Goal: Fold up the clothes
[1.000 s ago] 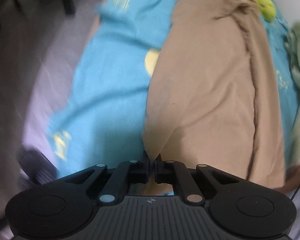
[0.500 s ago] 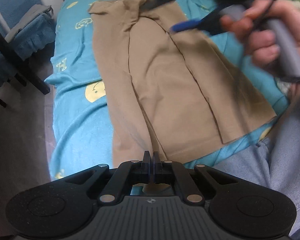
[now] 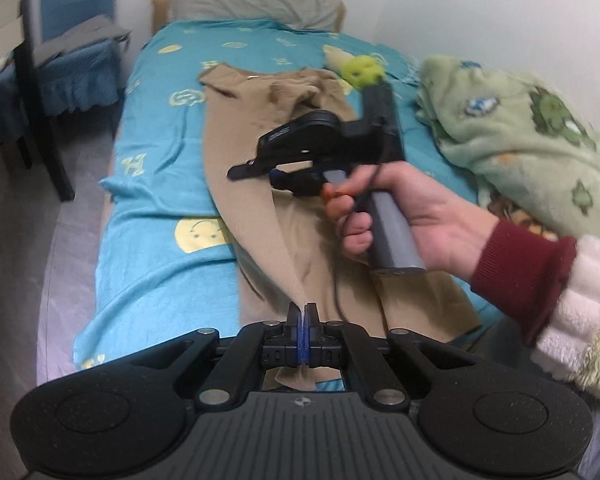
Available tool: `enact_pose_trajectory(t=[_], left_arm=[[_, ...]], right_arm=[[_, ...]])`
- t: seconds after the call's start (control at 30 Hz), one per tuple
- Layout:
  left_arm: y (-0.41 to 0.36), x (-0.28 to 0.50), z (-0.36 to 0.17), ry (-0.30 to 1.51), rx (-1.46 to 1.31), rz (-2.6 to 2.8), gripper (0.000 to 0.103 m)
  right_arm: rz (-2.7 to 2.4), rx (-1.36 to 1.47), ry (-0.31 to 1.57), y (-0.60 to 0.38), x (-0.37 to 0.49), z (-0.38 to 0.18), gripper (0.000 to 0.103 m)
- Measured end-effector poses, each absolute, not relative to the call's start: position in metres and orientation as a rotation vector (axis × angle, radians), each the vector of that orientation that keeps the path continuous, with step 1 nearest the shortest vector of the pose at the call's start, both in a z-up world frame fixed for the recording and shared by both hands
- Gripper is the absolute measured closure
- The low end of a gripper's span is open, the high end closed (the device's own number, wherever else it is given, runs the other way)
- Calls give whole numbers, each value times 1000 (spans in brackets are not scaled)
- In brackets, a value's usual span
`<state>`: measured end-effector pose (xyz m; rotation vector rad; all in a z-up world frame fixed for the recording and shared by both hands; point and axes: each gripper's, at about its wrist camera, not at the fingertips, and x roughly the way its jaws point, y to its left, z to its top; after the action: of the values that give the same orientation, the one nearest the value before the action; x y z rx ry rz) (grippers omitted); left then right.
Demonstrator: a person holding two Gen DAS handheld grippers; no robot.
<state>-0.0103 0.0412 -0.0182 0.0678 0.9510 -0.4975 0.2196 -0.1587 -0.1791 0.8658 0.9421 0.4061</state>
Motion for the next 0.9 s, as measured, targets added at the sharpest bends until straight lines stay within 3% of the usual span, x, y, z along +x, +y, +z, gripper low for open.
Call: enact_pose_trajectory(t=[0.2, 0.3, 0.4, 0.47, 0.5, 0.53, 0.6, 0.63, 0.77, 0.9], left_arm=[[5, 0, -56, 1028, 94, -605, 102], [-13, 8, -82, 1093, 132, -623, 97], [-19, 15, -96, 1154, 172, -605, 77], [-15, 18, -97, 1154, 155, -609, 43], [-9, 18, -94, 1139, 129, -613, 35], [-1, 19, -91, 1110, 82, -605, 22], [19, 25, -87, 1058, -48, -577, 15], [29, 28, -86, 1036, -111, -557, 13], [61, 52, -90, 1024, -304, -380, 11], [82, 74, -104, 1037, -327, -197, 10]], right_arm=[[241, 728, 804, -166, 194, -136, 97], [170, 600, 795, -164, 189, -131, 97], [150, 562, 872, -164, 194, -142, 94], [148, 564, 910, -167, 196, -143, 92], [150, 562, 922, -172, 192, -141, 85], [144, 547, 909, -174, 186, -135, 76], [127, 507, 863, -176, 170, -123, 17], [130, 487, 841, -178, 162, -117, 12], [119, 456, 789, -188, 127, -95, 15], [-7, 436, 866, -203, 97, -92, 15]])
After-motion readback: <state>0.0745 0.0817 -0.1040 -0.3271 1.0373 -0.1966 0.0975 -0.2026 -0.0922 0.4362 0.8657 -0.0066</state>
